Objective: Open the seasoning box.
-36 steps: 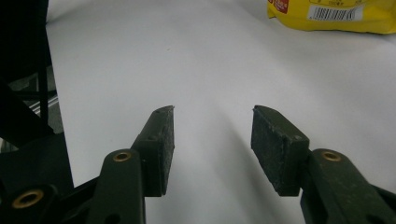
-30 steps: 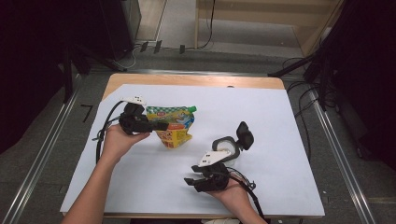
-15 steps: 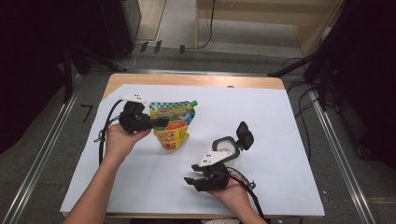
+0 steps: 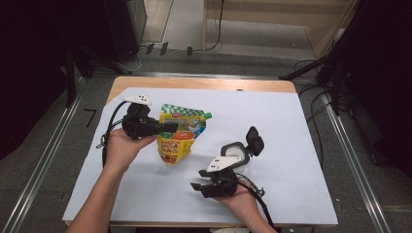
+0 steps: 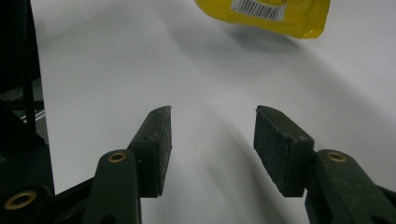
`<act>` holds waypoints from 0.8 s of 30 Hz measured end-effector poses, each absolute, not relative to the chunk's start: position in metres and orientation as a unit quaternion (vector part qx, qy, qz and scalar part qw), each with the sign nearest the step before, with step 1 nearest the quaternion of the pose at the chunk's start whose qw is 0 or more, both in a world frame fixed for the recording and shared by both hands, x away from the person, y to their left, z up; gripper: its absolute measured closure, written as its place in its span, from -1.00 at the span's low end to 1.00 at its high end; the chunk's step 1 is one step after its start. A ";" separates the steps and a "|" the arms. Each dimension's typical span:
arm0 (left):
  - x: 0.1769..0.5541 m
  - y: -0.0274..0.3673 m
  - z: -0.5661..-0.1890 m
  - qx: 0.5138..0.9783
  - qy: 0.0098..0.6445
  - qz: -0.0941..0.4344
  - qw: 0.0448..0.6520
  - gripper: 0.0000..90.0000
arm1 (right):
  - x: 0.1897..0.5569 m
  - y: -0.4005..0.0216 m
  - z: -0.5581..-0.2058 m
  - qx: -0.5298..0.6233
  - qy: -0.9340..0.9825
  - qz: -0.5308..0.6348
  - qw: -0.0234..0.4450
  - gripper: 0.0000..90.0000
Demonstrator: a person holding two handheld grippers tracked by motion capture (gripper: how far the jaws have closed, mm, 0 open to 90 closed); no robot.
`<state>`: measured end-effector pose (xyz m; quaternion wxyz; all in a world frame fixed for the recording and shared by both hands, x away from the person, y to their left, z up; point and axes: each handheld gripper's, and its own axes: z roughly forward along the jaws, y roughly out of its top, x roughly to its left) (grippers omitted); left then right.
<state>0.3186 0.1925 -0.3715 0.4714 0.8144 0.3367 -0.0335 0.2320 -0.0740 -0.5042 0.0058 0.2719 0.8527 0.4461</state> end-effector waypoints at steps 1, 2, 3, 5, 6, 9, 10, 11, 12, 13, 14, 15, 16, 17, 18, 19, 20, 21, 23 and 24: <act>0.317 0.192 -0.370 0.814 0.336 -0.037 0.473 1.00 | 0.233 -0.073 -0.503 0.276 0.851 0.447 0.010 0.06; 0.315 0.190 -0.367 0.812 0.335 -0.042 0.476 1.00 | 0.233 -0.072 -0.503 0.280 0.851 0.445 0.011 0.06; 0.315 0.190 -0.367 0.812 0.335 -0.042 0.476 1.00 | 0.233 -0.072 -0.503 0.280 0.851 0.445 0.011 0.06; 0.313 0.190 -0.364 0.811 0.334 -0.047 0.478 1.00 | 0.236 -0.070 -0.503 0.284 0.849 0.445 0.011 0.08; 0.312 0.190 -0.363 0.808 0.335 -0.049 0.482 1.00 | 0.238 -0.067 -0.502 0.289 0.850 0.440 0.011 0.09; 0.309 0.189 -0.357 0.808 0.334 -0.050 0.484 1.00 | 0.241 -0.064 -0.502 0.292 0.851 0.436 0.009 0.11; 0.308 0.189 -0.355 0.809 0.331 -0.049 0.484 1.00 | 0.244 -0.060 -0.503 0.297 0.851 0.434 0.007 0.11; 0.305 0.188 -0.352 0.810 0.329 -0.047 0.484 1.00 | 0.245 -0.058 -0.503 0.301 0.851 0.431 0.003 0.11; 0.305 0.188 -0.352 0.810 0.329 -0.047 0.484 1.00 | 0.247 -0.057 -0.504 0.302 0.850 0.432 0.005 0.11; 0.303 0.187 -0.350 0.808 0.327 -0.050 0.487 1.00 | 0.247 -0.055 -0.505 0.305 0.849 0.431 0.006 0.11; 0.303 0.187 -0.350 0.808 0.327 -0.050 0.487 1.00 | 0.247 -0.055 -0.505 0.305 0.849 0.431 0.006 0.11; 0.301 0.187 -0.348 0.808 0.327 -0.052 0.487 1.00 | 0.249 -0.052 -0.506 0.305 0.849 0.430 0.018 0.13; 0.300 0.187 -0.347 0.807 0.328 -0.052 0.488 1.00 | 0.250 -0.051 -0.507 0.309 0.848 0.430 0.019 0.14; 0.300 0.187 -0.347 0.807 0.328 -0.052 0.488 1.00 | 0.252 -0.050 -0.508 0.311 0.846 0.432 0.024 0.15; 0.299 0.186 -0.346 0.807 0.327 -0.055 0.488 1.00 | 0.252 -0.050 -0.508 0.311 0.846 0.432 0.024 0.15; 0.297 0.186 -0.345 0.809 0.327 -0.054 0.485 1.00 | 0.254 -0.049 -0.509 0.317 0.842 0.435 0.030 0.17; 0.297 0.186 -0.345 0.809 0.327 -0.054 0.485 1.00 | 0.254 -0.049 -0.509 0.317 0.842 0.435 0.030 0.17; 0.295 0.185 -0.344 0.810 0.327 -0.055 0.484 1.00 | 0.255 -0.048 -0.511 0.322 0.840 0.435 0.039 0.19; 0.293 0.185 -0.342 0.810 0.327 -0.055 0.483 1.00 | 0.256 -0.047 -0.512 0.329 0.836 0.438 0.043 0.24; 0.292 0.185 -0.342 0.809 0.326 -0.059 0.485 1.00 | 0.256 -0.046 -0.513 0.330 0.834 0.440 0.046 0.25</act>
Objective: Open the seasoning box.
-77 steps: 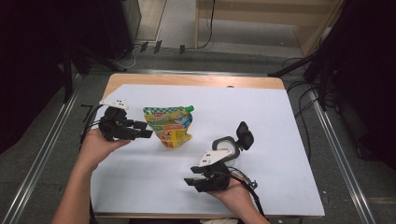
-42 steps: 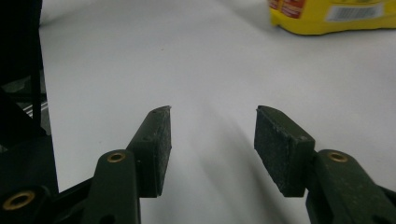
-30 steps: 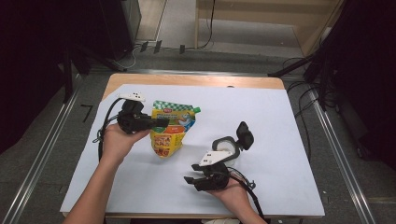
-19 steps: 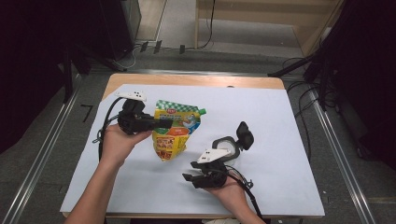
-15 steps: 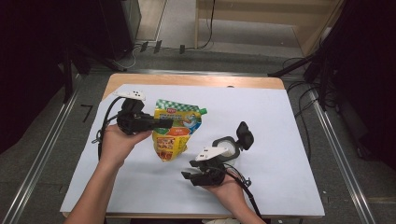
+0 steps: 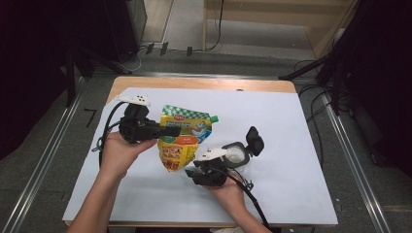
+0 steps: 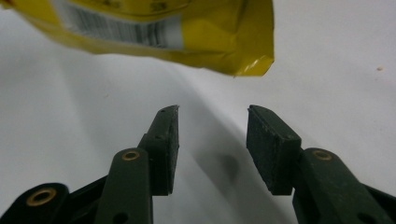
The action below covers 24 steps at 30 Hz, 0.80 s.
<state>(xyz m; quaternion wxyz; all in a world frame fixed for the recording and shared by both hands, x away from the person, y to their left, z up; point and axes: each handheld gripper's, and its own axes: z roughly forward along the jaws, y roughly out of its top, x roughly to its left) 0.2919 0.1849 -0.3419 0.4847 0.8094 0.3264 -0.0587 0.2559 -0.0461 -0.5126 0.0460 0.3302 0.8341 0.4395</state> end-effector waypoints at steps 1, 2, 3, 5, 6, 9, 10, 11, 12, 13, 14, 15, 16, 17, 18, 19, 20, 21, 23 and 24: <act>0.291 0.185 -0.341 0.808 0.327 -0.060 0.486 1.00 | 0.255 -0.045 -0.513 0.331 0.833 0.441 0.048 0.27; 0.291 0.185 -0.341 0.808 0.327 -0.060 0.486 1.00 | 0.255 -0.045 -0.513 0.331 0.833 0.441 0.048 0.27; 0.290 0.185 -0.341 0.807 0.328 -0.062 0.487 1.00 | 0.255 -0.044 -0.513 0.333 0.832 0.440 0.053 0.27; 0.288 0.186 -0.340 0.806 0.330 -0.067 0.487 1.00 | 0.255 -0.043 -0.513 0.338 0.827 0.445 0.060 0.29; 0.285 0.186 -0.341 0.804 0.332 -0.074 0.487 1.00 | 0.254 -0.043 -0.512 0.340 0.822 0.452 0.068 0.29; 0.283 0.186 -0.341 0.803 0.334 -0.083 0.487 1.00 | 0.254 -0.042 -0.511 0.343 0.816 0.459 0.076 0.31; 0.281 0.187 -0.342 0.799 0.336 -0.091 0.490 1.00 | 0.253 -0.040 -0.511 0.341 0.812 0.468 0.082 0.32; 0.280 0.188 -0.341 0.796 0.338 -0.095 0.493 1.00 | 0.253 -0.040 -0.511 0.338 0.811 0.471 0.086 0.32; 0.280 0.188 -0.341 0.796 0.338 -0.095 0.493 1.00 | 0.253 -0.040 -0.511 0.338 0.811 0.471 0.086 0.32; 0.279 0.189 -0.341 0.795 0.337 -0.098 0.495 1.00 | 0.252 -0.039 -0.511 0.336 0.808 0.475 0.090 0.33; 0.279 0.190 -0.341 0.794 0.338 -0.098 0.495 1.00 | 0.251 -0.038 -0.512 0.334 0.807 0.478 0.094 0.33; 0.278 0.191 -0.342 0.791 0.344 -0.101 0.497 1.00 | 0.248 -0.036 -0.512 0.327 0.801 0.492 0.096 0.32; 0.278 0.191 -0.342 0.791 0.344 -0.101 0.497 1.00 | 0.246 -0.036 -0.510 0.322 0.798 0.499 0.100 0.32; 0.279 0.192 -0.345 0.785 0.350 -0.106 0.499 1.00 | 0.244 -0.035 -0.509 0.315 0.796 0.506 0.105 0.36; 0.279 0.192 -0.345 0.785 0.350 -0.106 0.499 1.00 | 0.244 -0.035 -0.509 0.315 0.796 0.506 0.105 0.36; 0.280 0.194 -0.347 0.782 0.357 -0.102 0.501 1.00 | 0.241 -0.034 -0.507 0.299 0.803 0.502 0.115 0.38; 0.280 0.194 -0.347 0.782 0.357 -0.102 0.501 1.00 | 0.241 -0.034 -0.507 0.299 0.803 0.502 0.115 0.38; 0.280 0.193 -0.347 0.786 0.364 -0.086 0.493 1.00 | 0.238 -0.035 -0.506 0.290 0.809 0.499 0.113 0.38; 0.281 0.191 -0.348 0.787 0.364 -0.083 0.490 1.00 | 0.235 -0.035 -0.504 0.278 0.815 0.495 0.111 0.38; 0.281 0.191 -0.348 0.787 0.364 -0.083 0.490 1.00 | 0.235 -0.035 -0.504 0.278 0.815 0.495 0.111 0.38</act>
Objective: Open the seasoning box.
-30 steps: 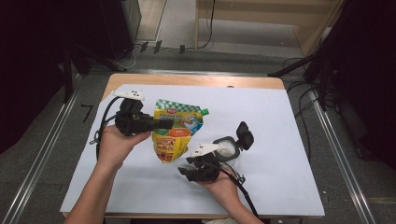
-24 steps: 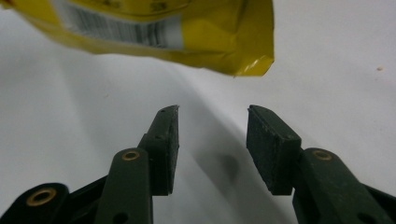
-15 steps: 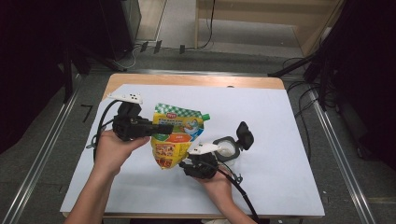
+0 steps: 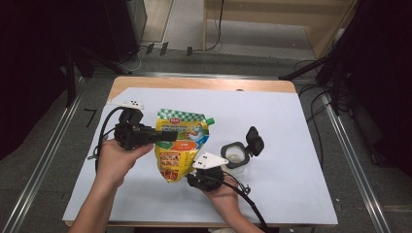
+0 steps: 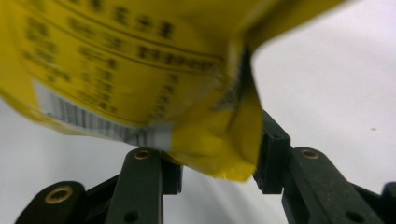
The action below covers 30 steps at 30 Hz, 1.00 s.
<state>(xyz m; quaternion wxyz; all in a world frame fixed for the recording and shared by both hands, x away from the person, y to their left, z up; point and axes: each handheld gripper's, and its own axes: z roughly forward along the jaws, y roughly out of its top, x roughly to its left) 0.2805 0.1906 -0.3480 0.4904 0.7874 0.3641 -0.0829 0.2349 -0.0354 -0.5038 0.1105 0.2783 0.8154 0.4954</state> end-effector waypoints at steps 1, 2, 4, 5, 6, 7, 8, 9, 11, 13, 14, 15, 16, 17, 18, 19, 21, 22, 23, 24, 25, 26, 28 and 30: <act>0.281 0.186 -0.349 0.792 0.364 -0.076 0.485 1.00 | 0.231 -0.036 -0.501 0.267 0.823 0.488 0.114 0.38; 0.281 0.186 -0.349 0.792 0.364 -0.076 0.485 1.00 | 0.231 -0.036 -0.501 0.267 0.823 0.488 0.114 0.38; 0.281 0.179 -0.351 0.796 0.363 -0.073 0.479 1.00 | 0.225 -0.038 -0.500 0.254 0.830 0.483 0.111 0.38; 0.282 0.178 -0.352 0.797 0.361 -0.073 0.478 1.00 | 0.223 -0.038 -0.499 0.250 0.832 0.483 0.113 0.38; 0.282 0.176 -0.353 0.798 0.361 -0.073 0.476 1.00 | 0.220 -0.039 -0.498 0.247 0.833 0.482 0.111 0.37; 0.282 0.176 -0.353 0.798 0.361 -0.073 0.476 1.00 | 0.220 -0.039 -0.498 0.247 0.833 0.482 0.111 0.37; 0.282 0.173 -0.356 0.798 0.360 -0.077 0.477 1.00 | 0.216 -0.040 -0.497 0.240 0.835 0.481 0.114 0.37; 0.283 0.172 -0.357 0.800 0.359 -0.077 0.475 1.00 | 0.214 -0.040 -0.497 0.237 0.836 0.481 0.115 0.36; 0.283 0.170 -0.358 0.802 0.358 -0.077 0.472 0.99 | 0.212 -0.040 -0.496 0.235 0.838 0.480 0.112 0.35; 0.283 0.166 -0.360 0.805 0.354 -0.076 0.470 0.95 | 0.209 -0.041 -0.493 0.236 0.835 0.487 0.102 0.35; 0.283 0.162 -0.362 0.807 0.351 -0.079 0.468 0.93 | 0.209 -0.042 -0.491 0.236 0.835 0.488 0.097 0.34; 0.283 0.162 -0.362 0.807 0.351 -0.079 0.468 0.91 | 0.208 -0.042 -0.491 0.237 0.834 0.489 0.093 0.34; 0.282 0.159 -0.364 0.811 0.346 -0.080 0.465 0.90 | 0.207 -0.042 -0.490 0.239 0.834 0.489 0.088 0.34; 0.282 0.157 -0.365 0.813 0.343 -0.082 0.464 0.89 | 0.207 -0.043 -0.489 0.240 0.835 0.488 0.085 0.34; 0.282 0.155 -0.366 0.814 0.342 -0.083 0.462 0.89 | 0.207 -0.043 -0.489 0.240 0.835 0.488 0.085 0.33; 0.282 0.153 -0.366 0.817 0.339 -0.083 0.459 0.88 | 0.206 -0.043 -0.489 0.240 0.835 0.488 0.081 0.32; 0.282 0.151 -0.367 0.819 0.338 -0.083 0.456 0.87 | 0.205 -0.043 -0.489 0.238 0.836 0.488 0.080 0.31; 0.281 0.148 -0.368 0.822 0.334 -0.083 0.454 0.85 | 0.203 -0.043 -0.488 0.237 0.837 0.488 0.073 0.30; 0.281 0.146 -0.369 0.823 0.332 -0.082 0.452 0.84 | 0.203 -0.042 -0.487 0.236 0.836 0.489 0.074 0.30; 0.281 0.146 -0.369 0.823 0.332 -0.082 0.452 0.83 | 0.203 -0.042 -0.487 0.236 0.836 0.489 0.074 0.30; 0.280 0.144 -0.369 0.825 0.330 -0.083 0.451 0.82 | 0.203 -0.043 -0.486 0.238 0.835 0.491 0.071 0.30; 0.280 0.143 -0.370 0.826 0.329 -0.084 0.450 0.81 | 0.203 -0.043 -0.486 0.238 0.835 0.491 0.070 0.30; 0.280 0.141 -0.370 0.828 0.328 -0.082 0.447 0.80 | 0.202 -0.043 -0.485 0.237 0.836 0.491 0.066 0.30; 0.279 0.140 -0.370 0.830 0.329 -0.082 0.443 0.78 | 0.202 -0.043 -0.485 0.237 0.836 0.491 0.063 0.30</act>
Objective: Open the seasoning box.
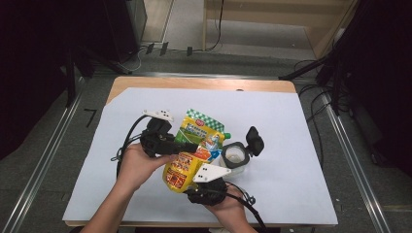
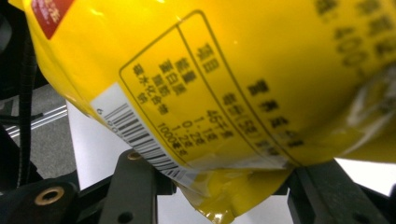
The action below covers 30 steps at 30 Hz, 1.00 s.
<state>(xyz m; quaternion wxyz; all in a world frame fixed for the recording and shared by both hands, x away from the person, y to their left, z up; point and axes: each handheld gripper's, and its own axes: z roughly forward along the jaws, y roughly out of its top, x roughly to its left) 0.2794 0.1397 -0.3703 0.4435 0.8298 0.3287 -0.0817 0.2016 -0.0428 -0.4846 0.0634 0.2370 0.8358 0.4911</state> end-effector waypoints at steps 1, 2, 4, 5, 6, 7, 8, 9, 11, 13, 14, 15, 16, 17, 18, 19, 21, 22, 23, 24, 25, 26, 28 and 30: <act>0.279 0.138 -0.371 0.832 0.326 -0.081 0.441 0.77 | 0.201 -0.043 -0.484 0.237 0.836 0.491 0.062 0.30; 0.279 0.138 -0.371 0.832 0.326 -0.081 0.441 0.76 | 0.201 -0.043 -0.484 0.237 0.836 0.491 0.062 0.30; 0.279 0.137 -0.371 0.834 0.326 -0.079 0.439 0.75 | 0.201 -0.043 -0.483 0.239 0.835 0.493 0.058 0.30; 0.278 0.137 -0.371 0.834 0.326 -0.078 0.438 0.74 | 0.202 -0.043 -0.483 0.237 0.835 0.493 0.060 0.30; 0.278 0.136 -0.371 0.834 0.327 -0.076 0.437 0.73 | 0.202 -0.043 -0.483 0.238 0.835 0.493 0.058 0.30; 0.278 0.135 -0.371 0.836 0.325 -0.075 0.435 0.71 | 0.201 -0.044 -0.482 0.240 0.834 0.494 0.052 0.30; 0.278 0.134 -0.372 0.839 0.323 -0.075 0.432 0.70 | 0.202 -0.044 -0.482 0.239 0.834 0.495 0.052 0.30; 0.278 0.134 -0.372 0.839 0.323 -0.075 0.432 0.70 | 0.201 -0.044 -0.481 0.240 0.833 0.495 0.050 0.30; 0.277 0.131 -0.372 0.841 0.321 -0.074 0.430 0.69 | 0.201 -0.043 -0.481 0.239 0.834 0.496 0.047 0.30; 0.277 0.130 -0.373 0.843 0.320 -0.072 0.426 0.68 | 0.200 -0.043 -0.480 0.239 0.832 0.498 0.041 0.30; 0.277 0.130 -0.373 0.843 0.320 -0.072 0.426 0.68 | 0.200 -0.043 -0.480 0.239 0.832 0.498 0.041 0.30; 0.277 0.130 -0.373 0.842 0.320 -0.073 0.428 0.68 | 0.200 -0.043 -0.479 0.238 0.833 0.498 0.043 0.30; 0.277 0.130 -0.374 0.842 0.320 -0.074 0.428 0.67 | 0.199 -0.043 -0.479 0.239 0.832 0.498 0.040 0.30; 0.277 0.129 -0.374 0.843 0.320 -0.074 0.427 0.67 | 0.199 -0.043 -0.478 0.239 0.832 0.500 0.039 0.30; 0.277 0.129 -0.374 0.843 0.320 -0.074 0.427 0.67 | 0.199 -0.043 -0.478 0.239 0.832 0.500 0.039 0.30; 0.276 0.128 -0.374 0.842 0.322 -0.074 0.426 0.67 | 0.198 -0.043 -0.477 0.241 0.831 0.500 0.038 0.30; 0.276 0.128 -0.375 0.843 0.322 -0.072 0.426 0.66 | 0.198 -0.043 -0.476 0.237 0.832 0.500 0.042 0.30; 0.276 0.127 -0.375 0.844 0.322 -0.071 0.424 0.66 | 0.197 -0.043 -0.476 0.237 0.831 0.501 0.043 0.30; 0.276 0.126 -0.375 0.844 0.323 -0.068 0.423 0.66 | 0.197 -0.043 -0.476 0.237 0.831 0.501 0.042 0.30; 0.276 0.125 -0.375 0.845 0.323 -0.067 0.421 0.65 | 0.197 -0.043 -0.476 0.236 0.831 0.502 0.044 0.30; 0.276 0.124 -0.376 0.846 0.323 -0.065 0.419 0.65 | 0.197 -0.043 -0.476 0.236 0.831 0.501 0.044 0.30; 0.276 0.124 -0.376 0.846 0.323 -0.065 0.419 0.65 | 0.197 -0.043 -0.476 0.236 0.831 0.501 0.044 0.30; 0.276 0.122 -0.376 0.849 0.323 -0.067 0.414 0.64 | 0.195 -0.043 -0.475 0.237 0.832 0.500 0.040 0.30; 0.276 0.121 -0.376 0.848 0.323 -0.068 0.414 0.64 | 0.195 -0.044 -0.475 0.237 0.832 0.500 0.044 0.30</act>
